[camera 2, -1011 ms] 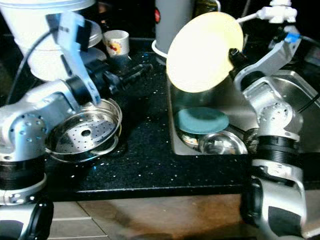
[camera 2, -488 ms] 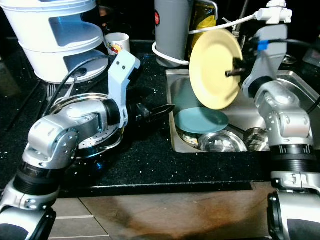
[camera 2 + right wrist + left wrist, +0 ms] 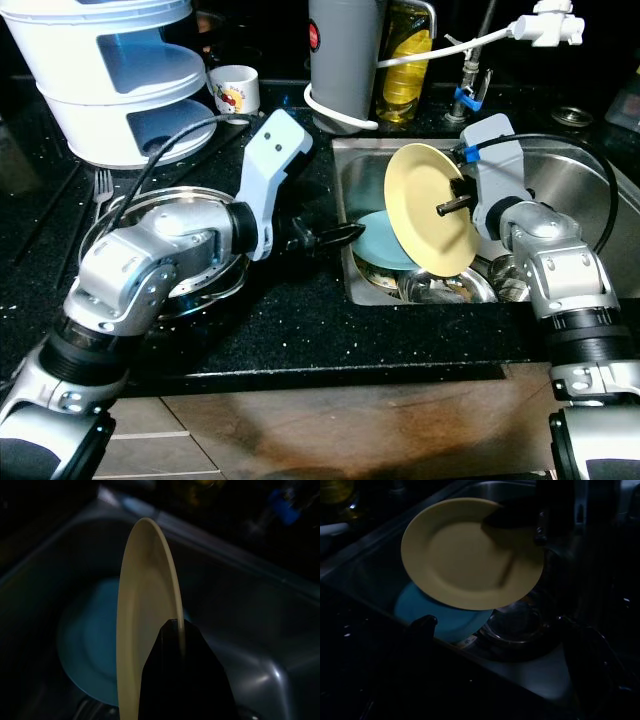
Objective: Kitchen organization
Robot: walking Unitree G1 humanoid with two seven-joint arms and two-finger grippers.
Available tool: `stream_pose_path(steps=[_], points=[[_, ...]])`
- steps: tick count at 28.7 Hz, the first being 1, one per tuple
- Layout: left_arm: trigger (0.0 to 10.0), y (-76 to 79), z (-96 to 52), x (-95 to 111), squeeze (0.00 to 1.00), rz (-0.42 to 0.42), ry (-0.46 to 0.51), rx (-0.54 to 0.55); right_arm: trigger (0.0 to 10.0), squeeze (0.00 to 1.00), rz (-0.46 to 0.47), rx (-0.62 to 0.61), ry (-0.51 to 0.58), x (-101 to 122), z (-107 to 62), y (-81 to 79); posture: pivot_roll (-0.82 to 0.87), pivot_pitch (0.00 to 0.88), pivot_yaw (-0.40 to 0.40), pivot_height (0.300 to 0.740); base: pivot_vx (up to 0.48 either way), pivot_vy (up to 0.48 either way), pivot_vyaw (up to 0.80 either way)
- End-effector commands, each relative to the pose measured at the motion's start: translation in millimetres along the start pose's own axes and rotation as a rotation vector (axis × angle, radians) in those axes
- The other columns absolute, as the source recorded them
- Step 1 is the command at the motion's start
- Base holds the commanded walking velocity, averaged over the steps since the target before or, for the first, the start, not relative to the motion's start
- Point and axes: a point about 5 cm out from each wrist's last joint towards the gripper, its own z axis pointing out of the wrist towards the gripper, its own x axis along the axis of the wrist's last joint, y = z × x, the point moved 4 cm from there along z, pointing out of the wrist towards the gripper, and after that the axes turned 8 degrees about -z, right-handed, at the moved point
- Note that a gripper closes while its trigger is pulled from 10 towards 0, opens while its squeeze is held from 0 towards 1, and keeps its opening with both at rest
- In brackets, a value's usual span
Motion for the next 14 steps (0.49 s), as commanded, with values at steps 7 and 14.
stream_pose_path(steps=[7,14], points=[[10.0,0.4,0.8,-5,0.00,0.022,-0.073,-0.013,10.0,0.00,0.012,0.072,-0.085,-23,2.8,-19.6,0.04,0.186,-0.014,0.740,0.000,0.000,0.00],[10.0,-3.9,-0.3,1,0.00,-0.007,-0.053,-0.003,10.0,0.83,0.025,0.100,-0.077,-20,5.6,-26.1,0.05,0.191,-0.018,0.740,0.000,0.000,0.00]])
